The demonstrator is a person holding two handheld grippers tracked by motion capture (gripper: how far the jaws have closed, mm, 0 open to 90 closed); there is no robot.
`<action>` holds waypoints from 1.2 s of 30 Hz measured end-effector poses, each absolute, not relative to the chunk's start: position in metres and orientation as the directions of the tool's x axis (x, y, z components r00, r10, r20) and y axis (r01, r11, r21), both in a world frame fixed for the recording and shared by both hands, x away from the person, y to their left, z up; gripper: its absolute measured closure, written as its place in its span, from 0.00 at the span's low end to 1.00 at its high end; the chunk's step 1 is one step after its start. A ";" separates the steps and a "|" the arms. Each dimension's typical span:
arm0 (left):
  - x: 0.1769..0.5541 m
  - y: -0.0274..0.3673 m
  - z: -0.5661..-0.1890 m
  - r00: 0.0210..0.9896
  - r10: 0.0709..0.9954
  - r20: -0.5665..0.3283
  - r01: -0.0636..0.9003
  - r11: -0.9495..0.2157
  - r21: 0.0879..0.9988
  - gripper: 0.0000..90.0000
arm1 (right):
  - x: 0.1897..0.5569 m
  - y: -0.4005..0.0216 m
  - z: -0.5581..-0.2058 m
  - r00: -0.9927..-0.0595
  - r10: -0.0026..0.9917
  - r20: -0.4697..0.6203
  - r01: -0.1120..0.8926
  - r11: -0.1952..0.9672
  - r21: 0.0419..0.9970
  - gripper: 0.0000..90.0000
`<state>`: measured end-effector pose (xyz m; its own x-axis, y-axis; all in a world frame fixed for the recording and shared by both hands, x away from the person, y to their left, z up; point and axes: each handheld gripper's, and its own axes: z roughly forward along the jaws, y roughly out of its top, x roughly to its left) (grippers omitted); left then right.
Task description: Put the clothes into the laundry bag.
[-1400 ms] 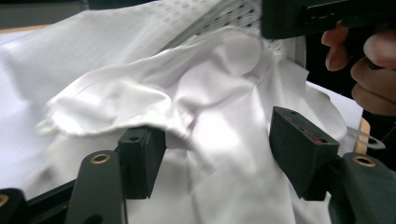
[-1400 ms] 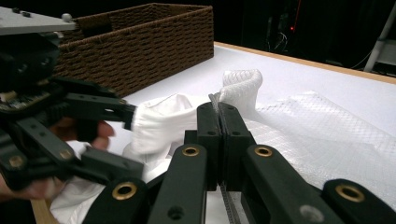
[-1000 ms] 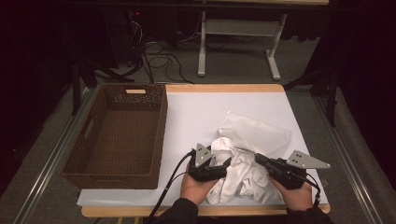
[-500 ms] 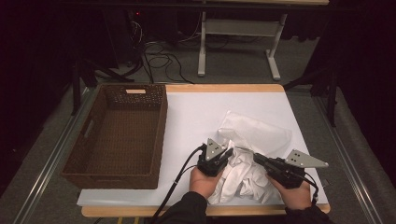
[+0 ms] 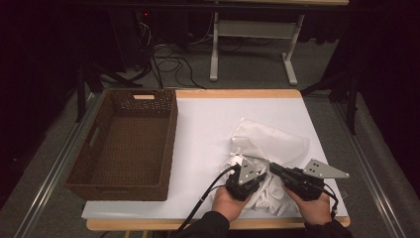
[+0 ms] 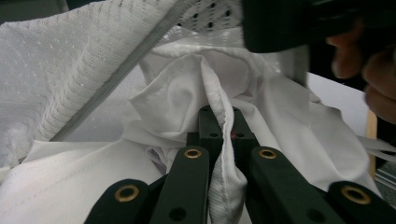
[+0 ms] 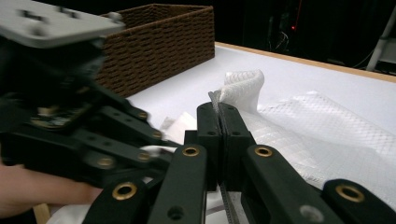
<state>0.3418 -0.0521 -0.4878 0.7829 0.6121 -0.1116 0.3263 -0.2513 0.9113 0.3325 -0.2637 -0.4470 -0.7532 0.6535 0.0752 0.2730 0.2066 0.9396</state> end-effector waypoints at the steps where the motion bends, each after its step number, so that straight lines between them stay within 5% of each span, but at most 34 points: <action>1: 0.345 -0.054 -0.488 0.776 0.621 -0.109 0.333 -0.258 0.907 0.98 | 0.332 -0.263 -0.447 -0.756 0.650 0.076 0.271 0.205 0.940 1.00; 8: 0.362 -0.053 -0.484 0.673 0.721 -0.166 0.403 -0.170 0.899 0.87 | 0.330 -0.263 -0.446 -0.763 0.642 0.075 0.265 0.206 0.942 1.00; 16: 0.355 -0.042 -0.486 0.662 0.737 -0.138 0.389 -0.181 0.903 0.33 | 0.330 -0.266 -0.446 -0.763 0.642 0.074 0.264 0.204 0.943 1.00; 18: 0.351 -0.034 -0.486 0.663 0.739 -0.122 0.379 -0.191 0.906 0.27 | 0.330 -0.266 -0.446 -0.761 0.646 0.068 0.260 0.206 0.943 1.00; 28: 0.333 0.002 -0.488 0.714 0.692 -0.107 0.326 -0.194 0.925 0.34 | 0.327 -0.267 -0.446 -0.746 0.663 0.056 0.262 0.215 0.941 1.00; 36: 0.323 -0.004 -0.503 0.725 0.679 -0.119 0.361 -0.227 0.905 0.22 | 0.327 -0.267 -0.447 -0.743 0.666 0.067 0.271 0.207 0.940 1.00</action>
